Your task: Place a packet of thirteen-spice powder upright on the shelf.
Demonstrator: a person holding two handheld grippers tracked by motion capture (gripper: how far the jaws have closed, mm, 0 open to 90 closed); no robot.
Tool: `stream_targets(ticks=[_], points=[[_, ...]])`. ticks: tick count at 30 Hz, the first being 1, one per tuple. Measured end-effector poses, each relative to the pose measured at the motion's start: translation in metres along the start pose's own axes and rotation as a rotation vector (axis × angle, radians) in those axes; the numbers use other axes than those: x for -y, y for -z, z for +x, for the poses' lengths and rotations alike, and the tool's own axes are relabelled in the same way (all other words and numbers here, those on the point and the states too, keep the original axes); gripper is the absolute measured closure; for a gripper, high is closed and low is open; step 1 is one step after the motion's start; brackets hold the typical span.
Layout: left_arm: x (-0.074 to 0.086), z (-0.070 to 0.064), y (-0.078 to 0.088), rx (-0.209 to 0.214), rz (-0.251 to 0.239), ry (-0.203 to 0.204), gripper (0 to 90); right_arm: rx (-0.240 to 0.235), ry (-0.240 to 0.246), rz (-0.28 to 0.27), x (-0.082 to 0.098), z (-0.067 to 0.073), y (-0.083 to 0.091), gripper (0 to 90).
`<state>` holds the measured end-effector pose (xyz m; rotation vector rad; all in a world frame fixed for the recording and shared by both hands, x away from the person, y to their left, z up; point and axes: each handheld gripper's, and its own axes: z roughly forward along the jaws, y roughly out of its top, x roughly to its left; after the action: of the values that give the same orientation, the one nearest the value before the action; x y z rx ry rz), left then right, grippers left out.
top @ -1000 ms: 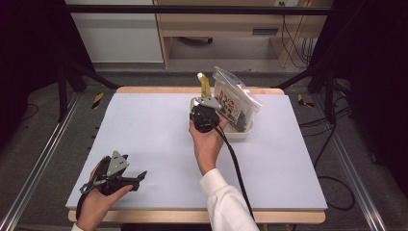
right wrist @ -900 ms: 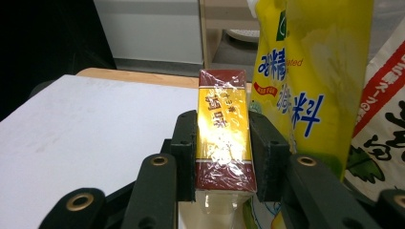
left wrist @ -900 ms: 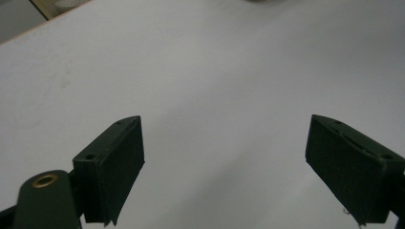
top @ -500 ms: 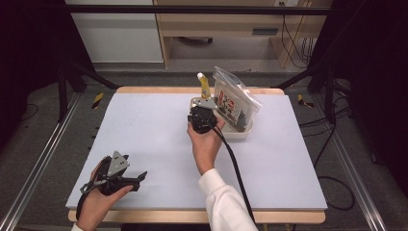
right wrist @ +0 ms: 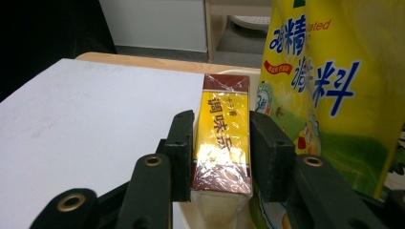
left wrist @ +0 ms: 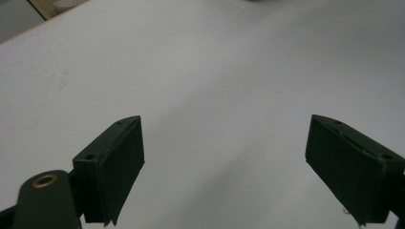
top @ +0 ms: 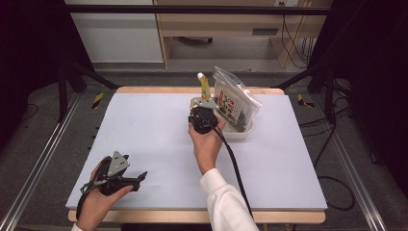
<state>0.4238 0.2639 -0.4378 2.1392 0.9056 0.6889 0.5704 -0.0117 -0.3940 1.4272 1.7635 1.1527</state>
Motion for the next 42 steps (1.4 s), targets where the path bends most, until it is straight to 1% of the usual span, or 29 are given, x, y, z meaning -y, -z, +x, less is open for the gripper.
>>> stream_targets(ticks=[3, 6, 7, 8, 12, 16, 19, 22, 25, 30, 32, 36, 41, 42], points=[[0.000, 0.000, 0.000, 0.001, 0.000, 0.000, 12.8, -0.010, 0.001, -0.004, 0.001, -0.002, 0.002, 57.8], [0.000, 0.000, 0.000, 0.000, 0.000, 0.000, 12.8, -0.023, 0.005, -0.011, 0.000, -0.003, 0.008, 55.2], [0.000, 0.000, 0.000, -0.001, 0.000, 0.000, 12.8, -0.023, 0.014, -0.016, 0.000, -0.004, 0.010, 54.4], [0.000, 0.000, 0.000, -0.001, -0.001, 0.000, 12.8, -0.026, 0.010, -0.016, 0.001, -0.005, 0.013, 53.4], [0.000, 0.000, 0.000, -0.002, -0.001, -0.002, 12.8, -0.051, 0.031, -0.013, 0.002, -0.008, 0.023, 49.1], [0.000, 0.000, 0.000, -0.004, -0.001, -0.002, 12.6, -0.079, 0.049, -0.035, 0.002, -0.008, 0.035, 45.7], [0.000, 0.000, 0.000, -0.007, -0.001, 0.000, 12.1, -0.112, 0.074, -0.026, 0.002, -0.007, 0.043, 39.6], [0.000, 0.000, -0.001, -0.006, -0.003, 0.004, 11.0, -0.138, 0.105, -0.013, 0.001, -0.007, 0.051, 31.7], [0.000, 0.000, -0.001, -0.007, -0.002, 0.005, 10.4, -0.161, 0.134, 0.000, 0.000, -0.007, 0.059, 28.5], [0.001, 0.000, -0.002, -0.002, -0.002, 0.014, 9.9, -0.204, 0.149, 0.004, -0.002, -0.012, 0.072, 24.9], [0.001, 0.000, -0.002, -0.002, -0.003, 0.015, 9.5, -0.217, 0.167, 0.009, -0.002, -0.014, 0.077, 23.3], [0.001, 0.001, -0.001, -0.002, -0.003, 0.013, 8.9, -0.225, 0.184, 0.011, -0.002, -0.017, 0.086, 20.7], [0.001, 0.000, -0.002, 0.001, -0.005, 0.015, 8.1, -0.220, 0.202, 0.011, -0.001, -0.021, 0.094, 16.9], [0.001, 0.001, -0.001, 0.001, 0.006, 0.002, 8.1, -0.218, 0.199, 0.013, 0.000, -0.022, 0.096, 16.1]])
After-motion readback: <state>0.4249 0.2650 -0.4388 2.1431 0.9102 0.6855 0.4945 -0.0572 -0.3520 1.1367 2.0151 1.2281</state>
